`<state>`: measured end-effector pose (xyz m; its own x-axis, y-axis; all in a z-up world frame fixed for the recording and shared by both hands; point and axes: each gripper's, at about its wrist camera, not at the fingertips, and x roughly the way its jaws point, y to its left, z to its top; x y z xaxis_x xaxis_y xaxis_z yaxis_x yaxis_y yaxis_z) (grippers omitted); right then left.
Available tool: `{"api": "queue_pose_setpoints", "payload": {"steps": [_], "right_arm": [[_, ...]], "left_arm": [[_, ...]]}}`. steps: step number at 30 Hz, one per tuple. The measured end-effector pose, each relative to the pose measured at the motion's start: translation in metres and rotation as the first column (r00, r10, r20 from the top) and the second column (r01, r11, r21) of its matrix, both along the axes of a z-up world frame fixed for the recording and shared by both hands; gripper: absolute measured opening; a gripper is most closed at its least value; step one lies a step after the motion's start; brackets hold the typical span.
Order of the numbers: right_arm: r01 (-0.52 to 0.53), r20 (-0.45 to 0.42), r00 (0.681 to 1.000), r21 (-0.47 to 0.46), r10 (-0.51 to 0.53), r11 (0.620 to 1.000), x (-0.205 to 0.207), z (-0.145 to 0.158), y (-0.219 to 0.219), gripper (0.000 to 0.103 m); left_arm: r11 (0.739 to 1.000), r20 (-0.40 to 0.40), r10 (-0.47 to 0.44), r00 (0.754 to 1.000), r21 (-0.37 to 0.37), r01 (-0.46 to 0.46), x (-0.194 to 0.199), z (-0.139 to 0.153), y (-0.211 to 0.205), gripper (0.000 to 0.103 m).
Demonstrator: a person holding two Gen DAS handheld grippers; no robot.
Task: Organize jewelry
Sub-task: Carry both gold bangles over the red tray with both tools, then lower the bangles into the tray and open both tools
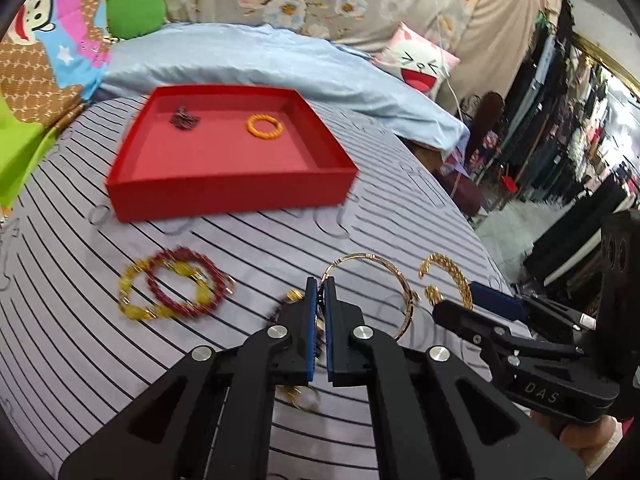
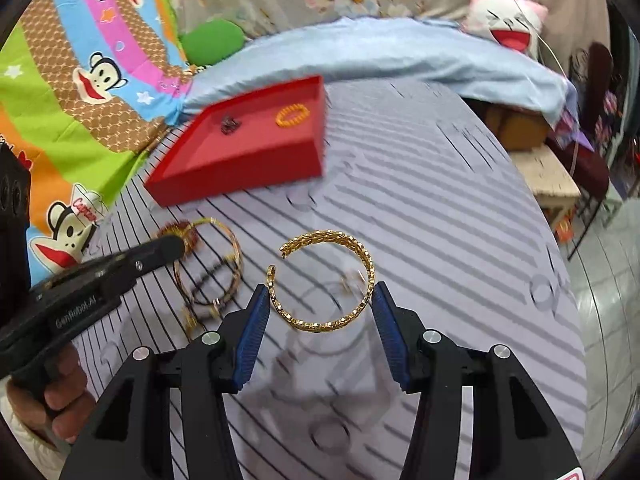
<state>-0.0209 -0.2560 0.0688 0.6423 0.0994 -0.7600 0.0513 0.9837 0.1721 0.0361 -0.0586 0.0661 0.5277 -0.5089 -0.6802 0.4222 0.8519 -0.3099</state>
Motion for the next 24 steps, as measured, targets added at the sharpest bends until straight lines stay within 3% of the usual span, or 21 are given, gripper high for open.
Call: {"api": "queue_pose_setpoints", "payload": {"steps": [15,24], "right_arm": [[-0.084,0.086,0.992,-0.053,0.089,0.995,0.125,0.026,0.044,0.051],[-0.087,0.078,0.993,-0.063,0.091,0.994,0.188,0.018,0.053,0.051]], "left_arm": [[0.991,0.081,0.132,0.988,0.008,-0.133,0.099,0.031,0.036,0.003],[0.983,0.095,0.165,0.982,0.061,-0.171,0.162,0.023,0.034,0.003]]}}
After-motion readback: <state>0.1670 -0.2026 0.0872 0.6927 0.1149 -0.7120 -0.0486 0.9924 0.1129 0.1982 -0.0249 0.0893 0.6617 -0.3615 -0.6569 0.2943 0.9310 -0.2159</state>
